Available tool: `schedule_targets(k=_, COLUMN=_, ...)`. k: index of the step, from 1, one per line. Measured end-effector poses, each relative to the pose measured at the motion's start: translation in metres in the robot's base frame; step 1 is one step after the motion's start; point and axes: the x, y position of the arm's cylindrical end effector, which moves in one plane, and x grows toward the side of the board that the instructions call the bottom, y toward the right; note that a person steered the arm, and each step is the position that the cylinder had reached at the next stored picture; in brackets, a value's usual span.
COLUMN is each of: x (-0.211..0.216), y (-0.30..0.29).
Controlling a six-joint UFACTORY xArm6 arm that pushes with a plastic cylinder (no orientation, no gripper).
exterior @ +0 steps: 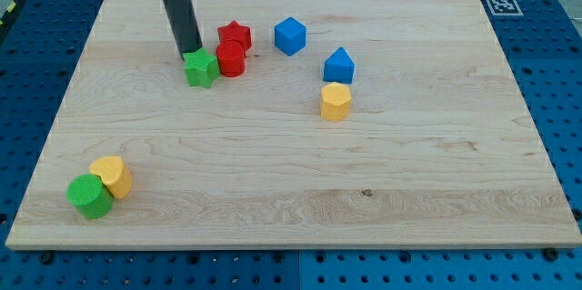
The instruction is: Move the green star to the top right of the yellow heart
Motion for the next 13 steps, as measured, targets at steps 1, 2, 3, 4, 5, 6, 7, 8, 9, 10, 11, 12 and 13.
schedule_targets(k=1, x=0.004, y=0.024)
schedule_targets(k=2, x=0.012, y=0.042)
schedule_targets(k=3, x=0.020, y=0.042)
schedule_targets(k=4, x=0.035, y=0.042)
schedule_targets(k=5, x=0.052, y=0.038)
schedule_targets(k=6, x=0.057, y=0.022)
schedule_targets(k=7, x=0.059, y=-0.001)
schedule_targets(k=8, x=0.080, y=-0.002)
schedule_targets(k=9, x=0.100, y=-0.007)
schedule_targets(k=10, x=0.120, y=-0.010)
schedule_targets(k=11, x=0.139, y=-0.010)
schedule_targets(k=12, x=0.107, y=-0.010)
schedule_targets(k=13, x=0.043, y=-0.012)
